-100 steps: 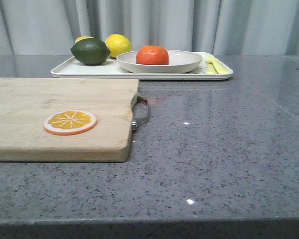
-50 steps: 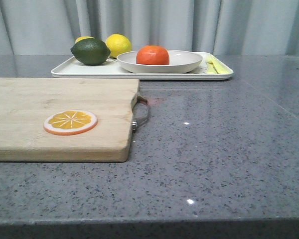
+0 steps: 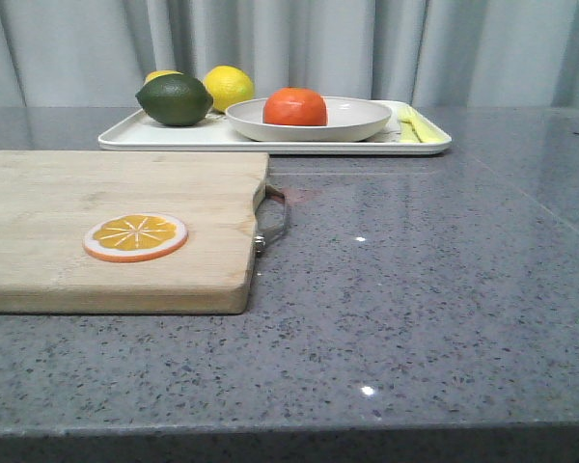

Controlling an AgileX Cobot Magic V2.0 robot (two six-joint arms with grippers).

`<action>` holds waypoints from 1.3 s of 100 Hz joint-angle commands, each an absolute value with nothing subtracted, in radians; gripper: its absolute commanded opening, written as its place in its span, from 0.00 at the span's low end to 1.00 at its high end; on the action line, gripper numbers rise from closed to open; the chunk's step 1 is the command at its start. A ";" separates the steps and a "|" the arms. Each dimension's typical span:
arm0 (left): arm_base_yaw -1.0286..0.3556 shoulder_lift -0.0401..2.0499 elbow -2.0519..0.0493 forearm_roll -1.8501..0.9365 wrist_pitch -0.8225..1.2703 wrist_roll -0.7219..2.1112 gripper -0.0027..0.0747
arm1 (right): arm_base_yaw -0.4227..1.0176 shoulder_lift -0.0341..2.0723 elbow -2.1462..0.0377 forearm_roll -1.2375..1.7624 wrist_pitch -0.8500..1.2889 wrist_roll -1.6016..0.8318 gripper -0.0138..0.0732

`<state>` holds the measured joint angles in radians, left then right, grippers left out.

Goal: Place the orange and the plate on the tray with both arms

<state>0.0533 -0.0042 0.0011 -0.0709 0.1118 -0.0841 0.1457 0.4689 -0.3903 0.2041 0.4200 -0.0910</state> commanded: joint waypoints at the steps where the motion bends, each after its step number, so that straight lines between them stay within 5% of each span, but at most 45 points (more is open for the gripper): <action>1: 0.056 -0.035 0.024 -0.072 0.036 -0.045 0.01 | 0.146 0.471 -0.417 0.205 0.354 -0.097 0.08; 130: 0.056 -0.035 0.024 -0.085 0.036 0.017 0.01 | 0.146 0.471 -0.417 0.205 0.354 -0.097 0.08</action>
